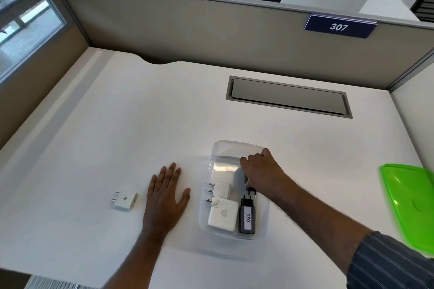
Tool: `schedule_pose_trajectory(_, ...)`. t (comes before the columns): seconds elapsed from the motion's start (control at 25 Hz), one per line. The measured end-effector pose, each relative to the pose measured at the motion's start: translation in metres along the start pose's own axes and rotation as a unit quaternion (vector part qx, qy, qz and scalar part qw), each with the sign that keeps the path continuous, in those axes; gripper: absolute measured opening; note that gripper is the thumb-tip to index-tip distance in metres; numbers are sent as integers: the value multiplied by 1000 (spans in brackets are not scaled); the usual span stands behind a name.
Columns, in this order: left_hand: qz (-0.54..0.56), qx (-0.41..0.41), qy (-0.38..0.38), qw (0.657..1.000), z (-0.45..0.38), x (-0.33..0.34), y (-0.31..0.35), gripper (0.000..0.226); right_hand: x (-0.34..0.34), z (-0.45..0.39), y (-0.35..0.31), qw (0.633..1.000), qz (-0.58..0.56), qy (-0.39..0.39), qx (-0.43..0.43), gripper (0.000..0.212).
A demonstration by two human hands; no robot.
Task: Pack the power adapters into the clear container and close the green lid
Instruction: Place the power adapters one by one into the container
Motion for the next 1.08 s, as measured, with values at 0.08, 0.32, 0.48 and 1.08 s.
schedule_pose_trajectory(0.08, 3, 1, 0, 1000, 0, -1, 1, 70, -2, 1, 1, 1000, -15, 1, -3, 33)
schedule_pose_trajectory(0.32, 4, -4, -7, 1000, 0, -4, 7, 70, -45, 4, -6, 988, -108, 107, -11, 23)
schedule_pose_trajectory(0.48, -5, -10, -7, 1000, 1, -7, 10, 69, -79, -15, -40, 948, -268, 166, -44, 20)
schedule_pose_trajectory(1.08, 11, -11, 14, 1000, 0, -5, 7, 68, -63, -109, -82, 970, -192, 132, -67, 21)
Point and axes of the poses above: each hand's wrist, its own z-axis away from the middle knuckle, its own x-axis out of the palm, y = z × x, the point moved 1 cm from there along -z, towards the middle knuckle, and after that the axes turned 6 degrees about -x, right-handed, at the moved point
